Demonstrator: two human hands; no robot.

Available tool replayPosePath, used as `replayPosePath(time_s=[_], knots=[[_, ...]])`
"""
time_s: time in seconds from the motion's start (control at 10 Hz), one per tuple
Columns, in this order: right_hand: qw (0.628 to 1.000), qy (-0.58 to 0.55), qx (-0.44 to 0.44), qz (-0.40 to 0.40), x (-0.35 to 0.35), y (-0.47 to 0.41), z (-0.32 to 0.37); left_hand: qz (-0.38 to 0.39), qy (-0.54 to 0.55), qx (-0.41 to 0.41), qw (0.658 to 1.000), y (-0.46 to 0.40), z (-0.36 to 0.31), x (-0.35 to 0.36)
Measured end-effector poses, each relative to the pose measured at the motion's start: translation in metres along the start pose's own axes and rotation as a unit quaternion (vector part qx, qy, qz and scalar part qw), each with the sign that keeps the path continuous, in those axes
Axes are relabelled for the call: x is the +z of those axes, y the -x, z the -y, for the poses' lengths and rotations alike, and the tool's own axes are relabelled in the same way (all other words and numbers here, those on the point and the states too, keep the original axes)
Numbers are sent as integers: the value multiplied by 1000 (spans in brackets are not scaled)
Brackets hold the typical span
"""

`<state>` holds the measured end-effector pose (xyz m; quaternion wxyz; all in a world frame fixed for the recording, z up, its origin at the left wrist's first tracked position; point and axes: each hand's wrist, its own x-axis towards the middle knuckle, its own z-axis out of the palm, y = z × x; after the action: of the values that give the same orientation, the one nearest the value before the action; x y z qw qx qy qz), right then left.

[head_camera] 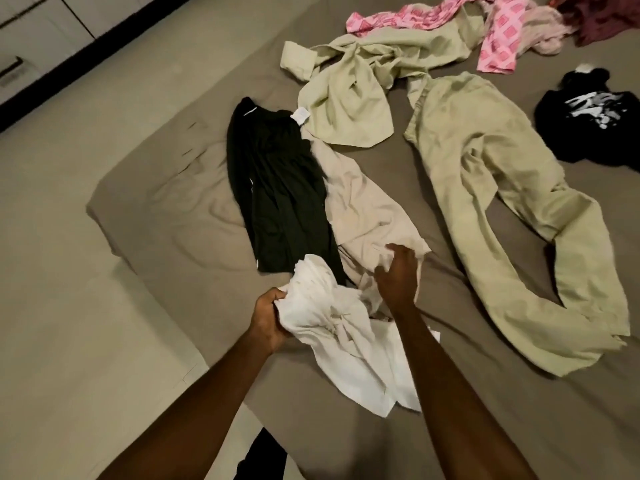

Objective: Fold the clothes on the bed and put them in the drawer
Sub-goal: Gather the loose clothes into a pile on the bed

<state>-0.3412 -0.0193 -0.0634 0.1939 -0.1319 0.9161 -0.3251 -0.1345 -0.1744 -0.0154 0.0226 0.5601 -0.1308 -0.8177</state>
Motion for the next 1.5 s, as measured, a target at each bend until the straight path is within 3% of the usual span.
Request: replayPosePath(time_s=[0.1, 0.2, 0.3, 0.4, 0.5, 0.6, 0.8, 1.0, 1.1, 1.2, 1.3, 1.4, 1.5], knots=[[992, 80, -93, -2, 29, -63, -8, 33, 97, 40, 994, -23, -21, -13], [990, 86, -98, 47, 42, -93, -10, 56, 143, 50, 987, -33, -31, -27], [988, 92, -51, 111, 40, -107, -10, 86, 92, 60, 990, -32, -24, -33], [983, 68, 5, 169, 28, -97, 4, 42, 33, 80, 995, -26, -10, -28], [975, -118, 98, 160, 9, -69, 25, 0, 2, 90, 996, -22, 1, -17], [937, -268, 162, 154, -26, -34, 45, 1, -22, 88, 996, 3, 2, -1], [837, -479, 186, 189, -99, 15, 83, 51, -25, 118, 991, 72, -18, 44], [797, -505, 72, 323, -166, 72, 146, 58, -100, 168, 979, 174, -38, 84], [821, -479, -6, 312, -190, 98, 167, 75, -127, 214, 966, 222, -49, 87], [746, -562, -123, 337, -220, 143, 213, 80, -161, 293, 939, 259, -66, 78], [830, -506, -75, 224, -211, 144, 236, 78, -196, 349, 913, 289, -86, 62], [663, -639, -42, 387, -195, 151, 263, 87, -199, 384, 897, 312, -110, 48], [805, -520, -44, 283, -180, 155, 298, 82, -189, 410, 889, 334, -142, 40]])
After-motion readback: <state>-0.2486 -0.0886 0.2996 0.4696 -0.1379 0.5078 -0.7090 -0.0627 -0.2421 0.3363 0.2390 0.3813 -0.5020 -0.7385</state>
